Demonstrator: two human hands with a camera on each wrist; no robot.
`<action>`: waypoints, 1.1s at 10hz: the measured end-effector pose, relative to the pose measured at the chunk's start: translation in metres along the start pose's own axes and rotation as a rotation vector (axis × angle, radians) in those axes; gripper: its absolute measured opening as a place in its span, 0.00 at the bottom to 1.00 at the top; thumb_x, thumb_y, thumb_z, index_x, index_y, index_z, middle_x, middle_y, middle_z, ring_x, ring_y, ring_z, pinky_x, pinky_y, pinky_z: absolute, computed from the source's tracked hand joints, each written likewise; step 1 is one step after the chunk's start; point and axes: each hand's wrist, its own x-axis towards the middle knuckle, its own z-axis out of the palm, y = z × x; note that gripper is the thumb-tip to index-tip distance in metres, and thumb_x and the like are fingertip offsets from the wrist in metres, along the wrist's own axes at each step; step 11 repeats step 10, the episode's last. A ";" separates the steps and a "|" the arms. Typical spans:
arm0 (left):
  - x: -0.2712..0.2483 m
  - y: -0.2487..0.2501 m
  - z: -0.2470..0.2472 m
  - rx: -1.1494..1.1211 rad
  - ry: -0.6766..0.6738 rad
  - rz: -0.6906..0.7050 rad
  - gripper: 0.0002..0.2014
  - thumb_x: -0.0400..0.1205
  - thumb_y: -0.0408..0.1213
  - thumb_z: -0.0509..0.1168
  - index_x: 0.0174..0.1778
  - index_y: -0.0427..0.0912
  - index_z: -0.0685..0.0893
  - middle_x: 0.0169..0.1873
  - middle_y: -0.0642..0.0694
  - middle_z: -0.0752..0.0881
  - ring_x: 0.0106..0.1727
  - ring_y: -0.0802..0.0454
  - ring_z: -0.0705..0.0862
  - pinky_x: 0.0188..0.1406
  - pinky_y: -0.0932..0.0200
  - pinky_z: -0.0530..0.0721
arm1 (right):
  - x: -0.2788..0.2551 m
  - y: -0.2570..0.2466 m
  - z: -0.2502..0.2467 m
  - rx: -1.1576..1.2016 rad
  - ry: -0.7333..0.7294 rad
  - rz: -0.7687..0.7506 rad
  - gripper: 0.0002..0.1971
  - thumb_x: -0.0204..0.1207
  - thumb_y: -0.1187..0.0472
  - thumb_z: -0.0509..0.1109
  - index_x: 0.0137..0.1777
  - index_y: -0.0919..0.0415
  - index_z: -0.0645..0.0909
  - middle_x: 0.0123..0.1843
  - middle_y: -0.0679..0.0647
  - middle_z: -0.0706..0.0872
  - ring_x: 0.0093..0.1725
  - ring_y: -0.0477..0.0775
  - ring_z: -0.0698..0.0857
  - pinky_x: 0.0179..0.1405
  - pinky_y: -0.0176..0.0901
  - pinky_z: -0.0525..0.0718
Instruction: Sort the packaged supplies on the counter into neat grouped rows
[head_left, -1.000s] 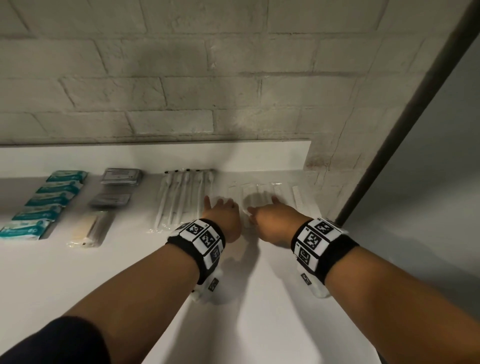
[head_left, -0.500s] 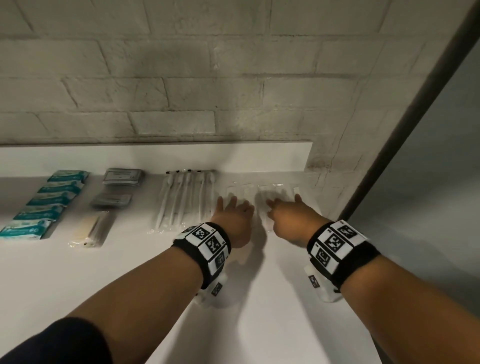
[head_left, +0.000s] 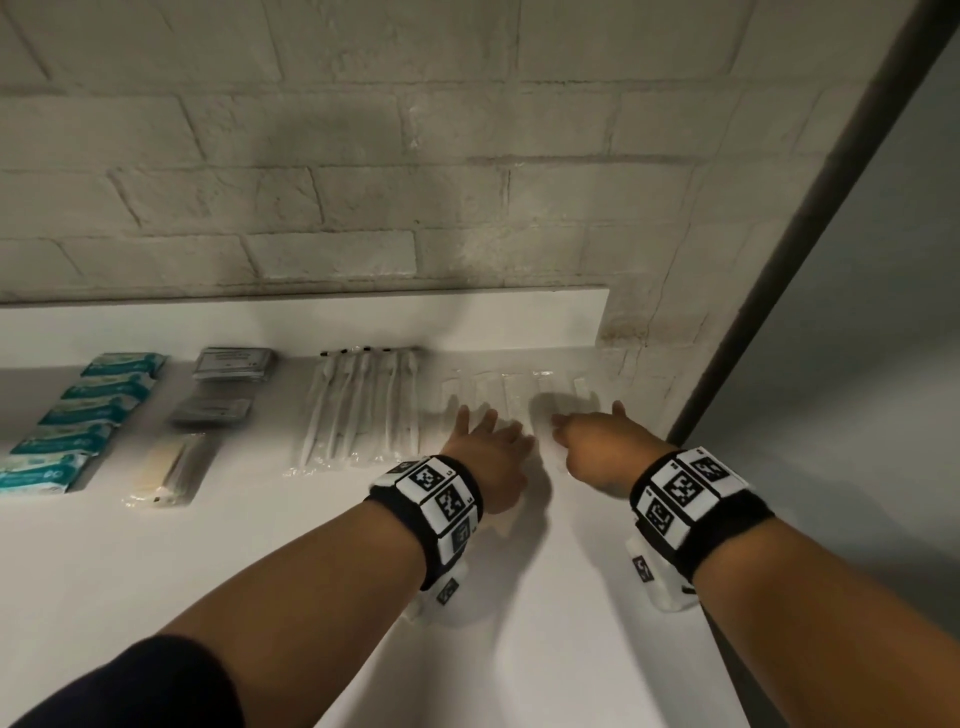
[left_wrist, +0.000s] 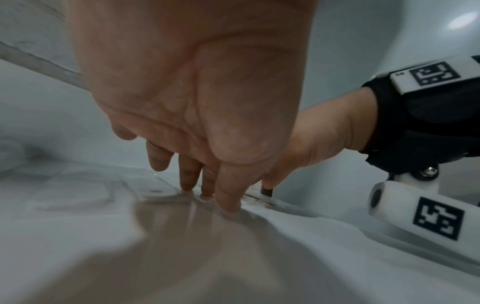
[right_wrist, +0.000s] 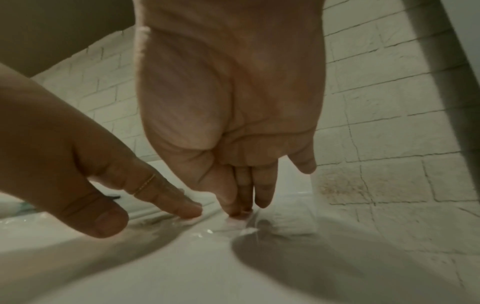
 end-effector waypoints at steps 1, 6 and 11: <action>0.002 0.000 0.000 0.007 -0.009 -0.017 0.29 0.84 0.46 0.53 0.82 0.51 0.58 0.83 0.49 0.58 0.84 0.39 0.47 0.78 0.30 0.38 | -0.002 0.000 0.001 0.017 0.022 -0.008 0.32 0.79 0.68 0.54 0.84 0.57 0.57 0.81 0.55 0.69 0.80 0.58 0.67 0.81 0.70 0.42; 0.018 0.037 -0.006 -0.019 -0.013 0.051 0.30 0.84 0.51 0.54 0.82 0.51 0.59 0.84 0.49 0.57 0.84 0.40 0.48 0.79 0.32 0.38 | -0.017 0.022 0.003 0.103 0.096 0.106 0.27 0.78 0.66 0.57 0.79 0.59 0.65 0.71 0.58 0.80 0.72 0.59 0.76 0.80 0.63 0.57; 0.006 0.041 -0.006 -0.058 0.000 0.049 0.34 0.85 0.53 0.54 0.84 0.48 0.50 0.85 0.44 0.48 0.85 0.40 0.43 0.81 0.36 0.38 | -0.035 0.025 0.006 0.160 0.139 0.063 0.31 0.82 0.63 0.56 0.85 0.52 0.54 0.87 0.51 0.51 0.85 0.54 0.55 0.82 0.66 0.47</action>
